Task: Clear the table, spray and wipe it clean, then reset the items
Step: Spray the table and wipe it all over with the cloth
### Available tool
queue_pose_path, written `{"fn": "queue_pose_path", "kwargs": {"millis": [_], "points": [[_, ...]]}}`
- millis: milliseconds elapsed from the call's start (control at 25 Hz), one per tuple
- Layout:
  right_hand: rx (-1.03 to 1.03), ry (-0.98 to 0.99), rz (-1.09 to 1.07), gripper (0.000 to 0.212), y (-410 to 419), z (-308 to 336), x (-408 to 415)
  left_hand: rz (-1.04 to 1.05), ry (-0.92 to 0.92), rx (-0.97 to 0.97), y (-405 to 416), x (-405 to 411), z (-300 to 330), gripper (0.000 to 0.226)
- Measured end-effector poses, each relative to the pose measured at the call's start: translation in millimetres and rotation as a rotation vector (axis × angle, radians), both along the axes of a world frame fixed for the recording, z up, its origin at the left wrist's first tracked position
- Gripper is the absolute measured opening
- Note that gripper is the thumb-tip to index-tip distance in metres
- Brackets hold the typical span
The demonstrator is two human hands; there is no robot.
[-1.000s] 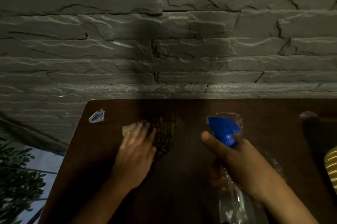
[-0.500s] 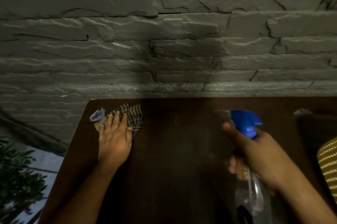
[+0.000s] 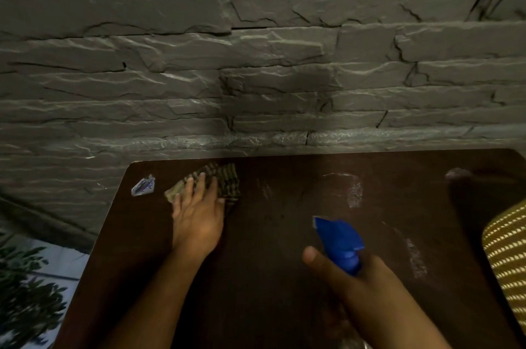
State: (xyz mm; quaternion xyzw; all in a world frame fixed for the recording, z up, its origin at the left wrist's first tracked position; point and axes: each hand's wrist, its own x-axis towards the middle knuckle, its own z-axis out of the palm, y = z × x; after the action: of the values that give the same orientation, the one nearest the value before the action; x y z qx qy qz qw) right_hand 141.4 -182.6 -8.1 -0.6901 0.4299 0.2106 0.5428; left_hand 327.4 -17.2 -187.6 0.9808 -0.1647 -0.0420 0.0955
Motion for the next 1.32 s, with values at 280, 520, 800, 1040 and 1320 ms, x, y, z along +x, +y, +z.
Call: {"fn": "queue_pose_path", "kwargs": {"millis": [280,520,800,1040,1320], "points": [[0.012,-0.094,-0.006,0.056,-16,2,-2,-0.578,-0.021,-0.029,-103,-42,3,0.062],[0.002,-0.09,-0.027,0.048,-23,9,-2,-0.437,-0.057,0.018,-106,-2,-2,0.061],[0.004,-0.095,-0.095,0.038,-31,12,-6,-0.702,-0.003,0.041,-92,-48,5,0.06],[-0.001,-0.092,-0.073,0.047,-38,13,-9,-0.272,-0.035,0.01,-133,-21,-3,0.062],[0.014,-0.073,-0.078,0.047,-33,19,-17,-0.545,-0.074,0.037,-77,-33,-8,0.063]]}}
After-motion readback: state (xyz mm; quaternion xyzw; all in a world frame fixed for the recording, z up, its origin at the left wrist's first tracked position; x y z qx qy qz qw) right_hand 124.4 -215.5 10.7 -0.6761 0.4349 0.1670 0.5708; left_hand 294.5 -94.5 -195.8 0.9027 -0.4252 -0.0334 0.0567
